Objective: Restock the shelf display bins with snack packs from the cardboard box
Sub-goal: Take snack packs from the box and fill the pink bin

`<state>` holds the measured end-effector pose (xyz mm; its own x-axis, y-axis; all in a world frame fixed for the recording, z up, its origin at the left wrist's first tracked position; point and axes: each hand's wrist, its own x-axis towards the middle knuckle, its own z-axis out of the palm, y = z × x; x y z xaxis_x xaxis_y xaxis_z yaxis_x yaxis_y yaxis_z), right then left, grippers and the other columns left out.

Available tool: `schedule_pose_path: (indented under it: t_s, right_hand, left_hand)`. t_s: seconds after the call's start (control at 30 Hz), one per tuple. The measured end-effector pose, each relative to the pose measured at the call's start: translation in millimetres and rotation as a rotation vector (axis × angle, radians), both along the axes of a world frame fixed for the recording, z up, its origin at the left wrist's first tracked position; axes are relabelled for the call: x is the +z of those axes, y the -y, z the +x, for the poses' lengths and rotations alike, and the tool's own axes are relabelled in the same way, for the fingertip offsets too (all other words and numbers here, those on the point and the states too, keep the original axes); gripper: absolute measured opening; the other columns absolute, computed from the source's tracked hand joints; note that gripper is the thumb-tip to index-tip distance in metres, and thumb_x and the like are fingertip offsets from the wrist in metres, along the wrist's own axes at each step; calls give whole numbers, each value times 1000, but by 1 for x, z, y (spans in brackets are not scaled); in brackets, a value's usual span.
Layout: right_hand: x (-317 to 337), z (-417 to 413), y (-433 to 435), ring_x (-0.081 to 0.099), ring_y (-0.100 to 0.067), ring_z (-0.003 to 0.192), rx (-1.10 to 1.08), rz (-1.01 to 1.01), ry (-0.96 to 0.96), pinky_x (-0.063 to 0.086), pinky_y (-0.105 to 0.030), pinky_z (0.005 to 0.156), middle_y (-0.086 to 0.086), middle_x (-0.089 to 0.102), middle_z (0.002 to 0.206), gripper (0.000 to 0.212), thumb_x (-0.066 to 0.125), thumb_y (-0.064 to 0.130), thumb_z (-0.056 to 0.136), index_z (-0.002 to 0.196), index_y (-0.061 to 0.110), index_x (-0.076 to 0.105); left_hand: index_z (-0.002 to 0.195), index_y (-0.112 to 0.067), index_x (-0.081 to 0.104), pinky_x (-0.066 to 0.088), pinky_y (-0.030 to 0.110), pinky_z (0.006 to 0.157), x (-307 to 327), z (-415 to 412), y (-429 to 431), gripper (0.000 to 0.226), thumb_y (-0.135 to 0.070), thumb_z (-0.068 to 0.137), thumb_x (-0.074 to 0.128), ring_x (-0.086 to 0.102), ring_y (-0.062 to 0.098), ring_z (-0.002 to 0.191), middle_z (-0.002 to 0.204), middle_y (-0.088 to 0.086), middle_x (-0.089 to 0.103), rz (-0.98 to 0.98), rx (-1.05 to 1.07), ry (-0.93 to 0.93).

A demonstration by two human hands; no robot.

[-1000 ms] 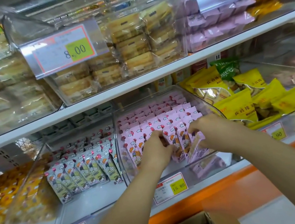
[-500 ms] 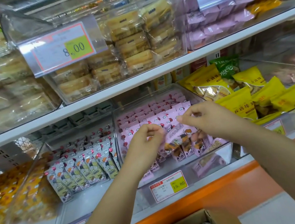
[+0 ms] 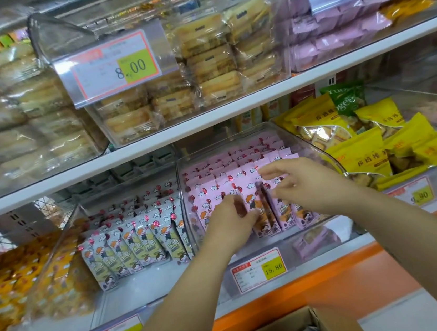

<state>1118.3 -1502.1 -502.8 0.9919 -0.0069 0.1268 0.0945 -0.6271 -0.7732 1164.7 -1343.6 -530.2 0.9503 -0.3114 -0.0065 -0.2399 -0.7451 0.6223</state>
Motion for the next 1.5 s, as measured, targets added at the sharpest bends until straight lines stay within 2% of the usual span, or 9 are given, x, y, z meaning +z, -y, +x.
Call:
schedule_pose_path:
  t_s: [0.17,0.33,0.5,0.77,0.93,1.07,1.23,1.4,1.5]
  right_hand:
    - [8,-8,19,58,-12,104,48,-575,-177,47,-26,90,2,62,123,34,60,24,91,125,21,60]
    - [-1,-10,18,63,-25,97,93,-741,-273,53,-37,85,-10,68,105,23,54,23,92,104,10,69]
    - [-4,-7,18,60,-38,96,117,-704,-369,51,-35,75,-23,63,104,25,48,15,89,99,-1,66]
    - [3,-4,22,52,-14,90,164,-620,-387,42,-23,77,5,59,106,27,56,23,92,119,22,59]
    - [-5,-4,28,59,-35,82,173,-490,-405,47,-34,67,-22,64,102,21,56,18,88,95,1,65]
    - [-2,-9,31,66,-25,93,154,-333,-408,53,-34,77,5,67,100,21,64,24,87,108,28,62]
    - [0,-12,33,66,-34,97,213,-232,-351,52,-48,88,4,65,106,28,77,30,75,99,38,66]
    - [-1,-13,34,65,-18,79,214,-162,-277,53,-39,77,-4,63,107,29,78,25,76,98,39,65]
    - [-2,-14,30,57,-5,62,147,-48,-203,47,-18,65,-4,62,96,31,75,28,80,108,29,62]
  left_hand:
    - [102,-20,44,39,24,70,-5,4,0,21,-23,92,62,55,17,89,92,-3,54,16,1,-30]
    - [102,-22,41,52,33,72,-10,6,-1,24,-15,91,61,63,23,87,89,1,61,-9,-30,-77]
    - [121,-16,47,51,36,84,-11,4,6,35,-18,90,64,57,21,88,93,-6,57,-39,-63,-95]
    - [127,-17,42,45,29,84,-12,5,2,35,-19,95,57,54,18,97,109,-4,53,-29,-92,-141]
    - [128,-16,38,42,28,79,-12,2,3,32,-21,99,50,53,17,90,105,-5,53,19,-146,-200]
    - [139,-21,29,49,43,94,-12,-2,0,39,-24,102,42,60,26,105,129,7,54,70,-158,-244]
    - [151,-20,12,46,38,88,-8,-5,-5,52,-20,104,35,58,27,106,137,11,47,98,-150,-222]
    - [144,-17,21,50,42,87,-8,-2,-3,46,-14,102,38,58,31,101,127,16,50,61,-26,-170]
    - [136,-15,26,51,41,80,-9,0,-2,37,-15,101,40,61,31,96,112,15,54,69,0,-180]
